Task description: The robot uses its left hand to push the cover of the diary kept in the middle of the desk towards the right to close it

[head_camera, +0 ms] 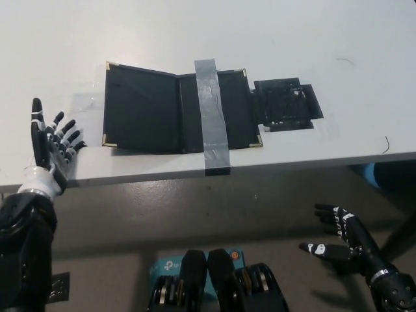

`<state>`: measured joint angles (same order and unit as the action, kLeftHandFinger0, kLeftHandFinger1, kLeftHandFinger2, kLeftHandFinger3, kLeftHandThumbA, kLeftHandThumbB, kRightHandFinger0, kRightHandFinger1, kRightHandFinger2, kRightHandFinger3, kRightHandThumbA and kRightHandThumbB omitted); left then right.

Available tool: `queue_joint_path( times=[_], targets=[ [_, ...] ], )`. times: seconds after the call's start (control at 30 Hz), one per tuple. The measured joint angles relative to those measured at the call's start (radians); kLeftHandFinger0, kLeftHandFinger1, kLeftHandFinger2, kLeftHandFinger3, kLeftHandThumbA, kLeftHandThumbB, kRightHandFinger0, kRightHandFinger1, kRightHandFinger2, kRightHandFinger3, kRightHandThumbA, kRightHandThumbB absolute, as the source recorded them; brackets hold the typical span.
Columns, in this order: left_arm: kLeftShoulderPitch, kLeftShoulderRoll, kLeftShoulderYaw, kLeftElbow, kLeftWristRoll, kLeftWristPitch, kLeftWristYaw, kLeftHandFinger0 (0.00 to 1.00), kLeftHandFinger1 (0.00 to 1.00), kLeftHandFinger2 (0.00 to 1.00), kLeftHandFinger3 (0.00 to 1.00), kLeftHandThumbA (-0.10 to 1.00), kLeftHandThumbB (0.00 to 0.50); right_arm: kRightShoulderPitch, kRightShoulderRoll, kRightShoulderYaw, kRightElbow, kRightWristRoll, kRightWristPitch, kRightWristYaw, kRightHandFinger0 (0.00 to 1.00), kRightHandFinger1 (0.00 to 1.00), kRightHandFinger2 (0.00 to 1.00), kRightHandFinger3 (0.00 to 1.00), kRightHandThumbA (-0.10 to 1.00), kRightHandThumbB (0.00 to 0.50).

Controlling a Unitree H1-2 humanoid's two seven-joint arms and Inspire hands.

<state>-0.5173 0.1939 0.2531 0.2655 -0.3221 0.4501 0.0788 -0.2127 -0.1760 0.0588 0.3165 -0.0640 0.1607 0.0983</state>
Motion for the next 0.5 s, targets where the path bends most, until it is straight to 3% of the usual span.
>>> queue_joint_path(
  times=[0.23,0.37,0.5],
  targets=[
    [-0.027,-0.041,-0.002,0.016,0.011,0.001,0.011,1.00,1.00,1.00,1.00,1.00,0.242,-0.003,-0.001,0.004,-0.001,-0.002,0.000,0.001,0.79,0.85,0.81,0.81,1.00,0.500],
    [-0.046,-0.088,-0.014,0.025,0.016,0.001,0.015,1.00,1.00,1.00,1.00,1.00,0.280,-0.003,-0.003,0.005,-0.001,-0.002,0.000,0.003,0.79,0.85,0.80,0.81,1.00,0.500],
    [-0.070,-0.126,-0.021,0.034,0.023,0.001,0.024,1.00,1.00,1.00,1.00,1.00,0.269,-0.005,-0.005,0.008,-0.001,-0.002,0.001,0.005,0.80,0.87,0.82,0.81,1.00,0.491]
  ],
)
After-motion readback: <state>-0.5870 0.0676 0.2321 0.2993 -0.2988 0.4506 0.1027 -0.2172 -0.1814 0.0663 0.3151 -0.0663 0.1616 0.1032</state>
